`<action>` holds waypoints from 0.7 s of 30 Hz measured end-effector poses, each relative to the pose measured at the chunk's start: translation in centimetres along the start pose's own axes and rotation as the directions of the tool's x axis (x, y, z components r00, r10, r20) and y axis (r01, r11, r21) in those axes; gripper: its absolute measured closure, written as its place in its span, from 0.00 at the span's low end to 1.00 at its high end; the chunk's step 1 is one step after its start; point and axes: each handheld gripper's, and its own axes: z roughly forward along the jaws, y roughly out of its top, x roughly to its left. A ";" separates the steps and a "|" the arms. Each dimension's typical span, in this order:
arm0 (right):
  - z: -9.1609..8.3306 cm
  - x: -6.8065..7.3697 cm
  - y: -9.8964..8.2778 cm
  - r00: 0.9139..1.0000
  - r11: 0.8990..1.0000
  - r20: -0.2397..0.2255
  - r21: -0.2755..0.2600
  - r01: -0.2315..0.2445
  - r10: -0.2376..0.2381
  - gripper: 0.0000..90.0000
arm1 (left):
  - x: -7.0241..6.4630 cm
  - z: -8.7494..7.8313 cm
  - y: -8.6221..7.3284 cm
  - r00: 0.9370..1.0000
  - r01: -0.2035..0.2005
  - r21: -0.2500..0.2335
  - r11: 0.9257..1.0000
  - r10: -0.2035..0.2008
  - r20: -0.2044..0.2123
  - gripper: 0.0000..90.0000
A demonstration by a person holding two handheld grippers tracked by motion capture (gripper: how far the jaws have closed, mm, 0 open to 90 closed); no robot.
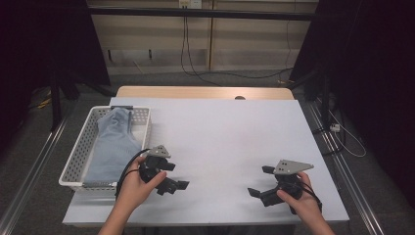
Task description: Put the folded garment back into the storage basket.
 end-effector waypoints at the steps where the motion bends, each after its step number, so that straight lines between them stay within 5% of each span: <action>1: 0.0 0.0 0.0 1.000 1.000 -0.001 -0.002 0.000 0.000 0.03 | 0.0 0.0 -0.1 1.000 -0.004 0.000 1.000 0.004 -0.001 0.13; 21: -1.0 -0.3 -0.5 1.000 0.999 0.017 -0.033 -0.010 0.010 0.03 | 0.4 -1.2 -1.7 1.000 -0.016 -0.004 1.000 0.015 -0.016 0.13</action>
